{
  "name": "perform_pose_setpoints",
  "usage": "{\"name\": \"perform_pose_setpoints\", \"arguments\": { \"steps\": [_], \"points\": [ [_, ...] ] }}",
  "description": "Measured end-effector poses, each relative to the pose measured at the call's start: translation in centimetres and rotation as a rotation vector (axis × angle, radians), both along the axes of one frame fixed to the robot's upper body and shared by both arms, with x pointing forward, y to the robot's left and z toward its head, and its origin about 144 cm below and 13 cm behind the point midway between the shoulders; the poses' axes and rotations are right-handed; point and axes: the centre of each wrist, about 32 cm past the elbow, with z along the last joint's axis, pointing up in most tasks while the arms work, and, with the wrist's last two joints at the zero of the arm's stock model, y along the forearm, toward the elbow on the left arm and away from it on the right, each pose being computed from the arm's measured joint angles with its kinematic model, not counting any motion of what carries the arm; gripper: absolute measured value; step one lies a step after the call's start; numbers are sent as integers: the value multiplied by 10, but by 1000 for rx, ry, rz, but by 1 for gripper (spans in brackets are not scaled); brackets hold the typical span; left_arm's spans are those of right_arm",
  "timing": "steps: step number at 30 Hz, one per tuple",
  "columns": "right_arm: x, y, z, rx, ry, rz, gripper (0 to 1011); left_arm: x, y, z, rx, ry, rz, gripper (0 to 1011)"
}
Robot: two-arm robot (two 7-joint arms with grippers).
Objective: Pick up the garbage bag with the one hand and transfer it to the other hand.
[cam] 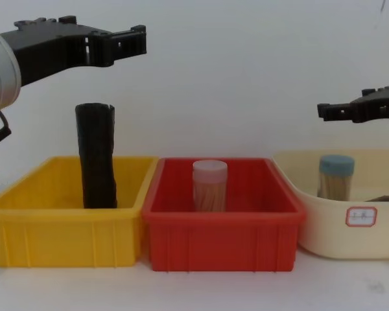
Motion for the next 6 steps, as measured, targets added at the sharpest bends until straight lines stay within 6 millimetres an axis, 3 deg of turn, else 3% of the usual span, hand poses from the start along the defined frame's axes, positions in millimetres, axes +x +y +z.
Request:
{"name": "perform_pose_setpoints", "arguments": {
  "steps": [6],
  "points": [
    [-12,12,-2,50,-2,5,1002,0,0,0,0,0,0,1002]
  ]
}}
